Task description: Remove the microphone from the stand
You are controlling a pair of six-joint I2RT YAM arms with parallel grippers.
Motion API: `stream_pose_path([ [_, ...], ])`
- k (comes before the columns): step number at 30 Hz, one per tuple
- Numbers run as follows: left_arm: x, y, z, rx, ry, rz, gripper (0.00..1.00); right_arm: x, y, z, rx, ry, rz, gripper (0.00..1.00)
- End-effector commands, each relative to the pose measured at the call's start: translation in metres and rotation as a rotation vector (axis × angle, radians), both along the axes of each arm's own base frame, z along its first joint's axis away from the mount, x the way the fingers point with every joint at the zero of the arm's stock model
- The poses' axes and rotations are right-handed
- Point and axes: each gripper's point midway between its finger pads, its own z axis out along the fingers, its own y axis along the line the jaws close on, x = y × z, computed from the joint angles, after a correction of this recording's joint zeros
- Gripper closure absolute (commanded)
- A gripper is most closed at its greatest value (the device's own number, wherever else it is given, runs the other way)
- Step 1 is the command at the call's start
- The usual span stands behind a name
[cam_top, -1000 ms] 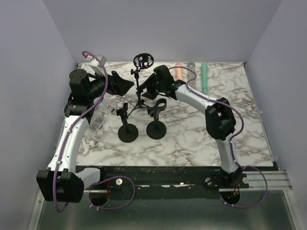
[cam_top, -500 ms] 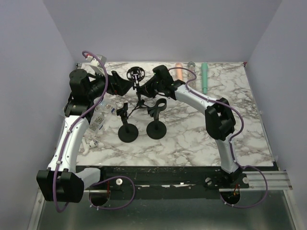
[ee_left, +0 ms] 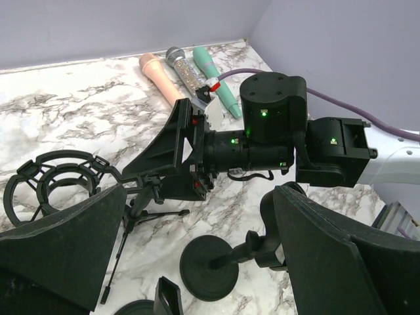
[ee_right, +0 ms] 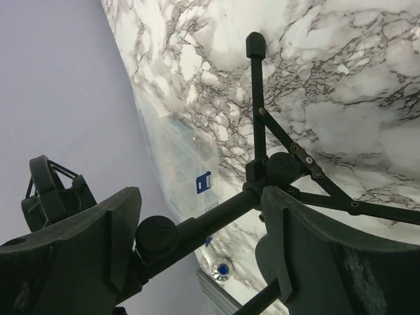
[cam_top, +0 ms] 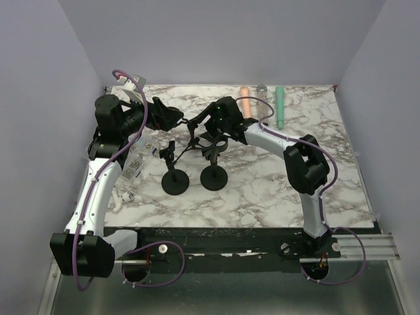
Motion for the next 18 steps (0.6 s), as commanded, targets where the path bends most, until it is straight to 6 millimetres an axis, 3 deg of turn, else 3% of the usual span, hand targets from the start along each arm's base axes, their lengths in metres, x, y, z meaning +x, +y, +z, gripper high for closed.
stream_pose_path([
  [1, -0.004, -0.003, 0.003, -0.003, -0.019, -0.024, 0.02, 0.006, -0.012, 0.037, 0.029, -0.118, 0.022, 0.13],
  [4, -0.003, -0.003, 0.003, -0.004, -0.016, -0.025, 0.02, 0.008, -0.020, 0.044, 0.021, -0.153, 0.030, 0.03],
  [10, -0.001, -0.003, -0.001, -0.002, -0.010, -0.020, 0.02, 0.014, -0.037, 0.067, 0.002, -0.256, 0.059, 0.00],
  [15, 0.001, -0.003, -0.004, 0.001, -0.002, -0.014, 0.02, 0.012, -0.075, 0.095, -0.137, -0.424, 0.070, 0.00],
  [18, 0.001, -0.004, -0.006, 0.003, 0.001, -0.014, 0.02, 0.004, -0.113, 0.108, -0.327, -0.496, 0.046, 0.00],
])
